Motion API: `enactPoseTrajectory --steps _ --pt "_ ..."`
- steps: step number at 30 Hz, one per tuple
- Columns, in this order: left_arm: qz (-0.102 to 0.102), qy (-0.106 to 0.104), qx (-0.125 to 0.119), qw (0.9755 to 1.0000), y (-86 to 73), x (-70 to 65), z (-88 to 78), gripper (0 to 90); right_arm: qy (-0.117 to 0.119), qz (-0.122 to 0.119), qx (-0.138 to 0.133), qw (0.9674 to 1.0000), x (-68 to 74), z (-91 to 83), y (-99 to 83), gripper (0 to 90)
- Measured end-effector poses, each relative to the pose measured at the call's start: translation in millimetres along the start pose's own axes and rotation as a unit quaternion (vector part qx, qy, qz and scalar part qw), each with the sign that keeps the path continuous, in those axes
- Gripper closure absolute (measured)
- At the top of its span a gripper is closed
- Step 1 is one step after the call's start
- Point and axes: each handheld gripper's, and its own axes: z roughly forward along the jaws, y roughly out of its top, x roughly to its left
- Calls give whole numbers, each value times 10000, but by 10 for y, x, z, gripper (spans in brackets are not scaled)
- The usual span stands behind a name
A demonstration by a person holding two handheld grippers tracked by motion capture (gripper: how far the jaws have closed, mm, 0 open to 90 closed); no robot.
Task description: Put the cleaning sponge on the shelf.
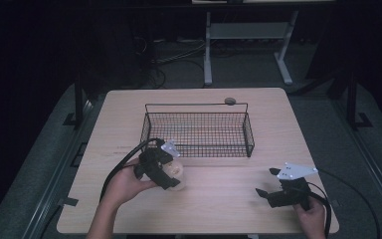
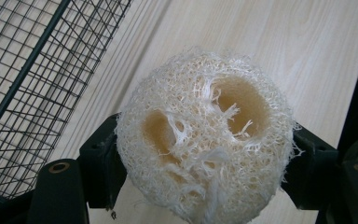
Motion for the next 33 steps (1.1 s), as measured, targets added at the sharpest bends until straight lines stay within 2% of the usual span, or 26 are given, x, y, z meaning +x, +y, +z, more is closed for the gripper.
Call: enactPoseTrajectory --steps 2,9,11,26,28,29,33 --pt "17 -55 10 10000 7 15 -16 263 0 -10 -11 10000 -5 4 1 135" --pt "40 -55 49 10000 41 50 -92 263 4 -5 -13 10000 8 27 20 136" --pt "42 -124 4 9999 57 55 -135 263 10 -34 20 10000 23 36 23 136" --pt "39 -159 -52 9999 171 121 -307 263 68 -70 -25 9999 38 39 31 136" --pt "13 -186 -108 9998 183 141 -342 263 82 -83 -49 9999 52 36 38 136" --pt "-43 -224 -219 9995 194 168 -378 263 91 -95 -49 9999 54 37 40 136" --pt "-111 -257 -272 9992 237 225 -418 263 125 -134 -62 9998 74 40 57 135"
